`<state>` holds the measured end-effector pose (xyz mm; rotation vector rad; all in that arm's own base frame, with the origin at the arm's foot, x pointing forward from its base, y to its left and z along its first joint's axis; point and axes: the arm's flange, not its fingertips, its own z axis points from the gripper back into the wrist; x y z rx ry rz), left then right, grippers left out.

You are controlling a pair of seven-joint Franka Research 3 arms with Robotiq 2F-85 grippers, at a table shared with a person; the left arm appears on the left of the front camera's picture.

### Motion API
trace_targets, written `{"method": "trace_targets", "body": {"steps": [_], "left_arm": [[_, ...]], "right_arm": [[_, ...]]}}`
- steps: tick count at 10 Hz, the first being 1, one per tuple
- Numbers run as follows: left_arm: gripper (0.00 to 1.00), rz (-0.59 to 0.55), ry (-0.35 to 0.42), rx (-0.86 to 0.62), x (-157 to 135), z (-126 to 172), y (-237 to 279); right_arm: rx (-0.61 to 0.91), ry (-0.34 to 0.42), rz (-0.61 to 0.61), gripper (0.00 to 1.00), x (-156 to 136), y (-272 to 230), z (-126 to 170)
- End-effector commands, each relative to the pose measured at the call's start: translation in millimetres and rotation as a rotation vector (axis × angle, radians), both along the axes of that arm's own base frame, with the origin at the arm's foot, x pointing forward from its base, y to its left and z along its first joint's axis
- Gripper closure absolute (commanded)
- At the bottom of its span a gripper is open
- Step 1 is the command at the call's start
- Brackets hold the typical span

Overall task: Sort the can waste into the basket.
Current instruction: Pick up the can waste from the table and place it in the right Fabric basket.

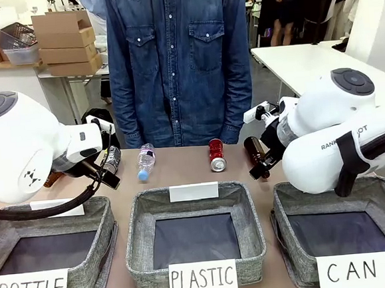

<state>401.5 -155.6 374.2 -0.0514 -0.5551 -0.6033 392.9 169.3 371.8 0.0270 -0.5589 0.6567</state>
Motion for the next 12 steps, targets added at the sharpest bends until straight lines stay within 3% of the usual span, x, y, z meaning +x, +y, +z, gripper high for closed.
{"method": "trace_targets", "body": {"steps": [1, 2, 3, 5, 7, 8, 9, 11, 12], "left_arm": [[0.0, -0.104, 0.022, -0.108, -25, 44, 8], [0.0, -0.168, 0.005, -0.085, -53, 75, 16], [0.0, -0.222, -0.031, -0.057, -80, 102, 27], [0.0, -0.373, -0.144, 0.041, -143, 136, 46], [0.0, -0.394, -0.259, 0.259, -179, 138, 55], [0.0, -0.354, -0.346, 0.245, -182, 141, 56], [0.0, -0.385, -0.179, 0.169, -127, 200, 33], [0.0, -0.385, -0.179, 0.169, -127, 200, 33], [0.0, -0.387, -0.229, 0.218, -139, 213, 37]], "right_arm": [[0.066, 0.105, -0.049, 0.0, -17, 6, 31], [0.024, 0.116, -0.107, 0.0, -38, 9, 59], [0.054, 0.075, -0.077, 0.0, -61, 11, 86], [0.045, -0.145, -0.01, 0.0, -125, 17, 135], [-0.018, -0.308, 0.023, 0.0, -170, 31, 149], [-0.098, -0.381, -0.016, 0.0, -181, 33, 145], [0.015, -0.244, 0.032, 0.0, -134, 42, 186], [0.015, -0.244, 0.032, 0.0, -134, 42, 186], [-0.021, -0.305, 0.036, 0.0, -152, 49, 195]]}}
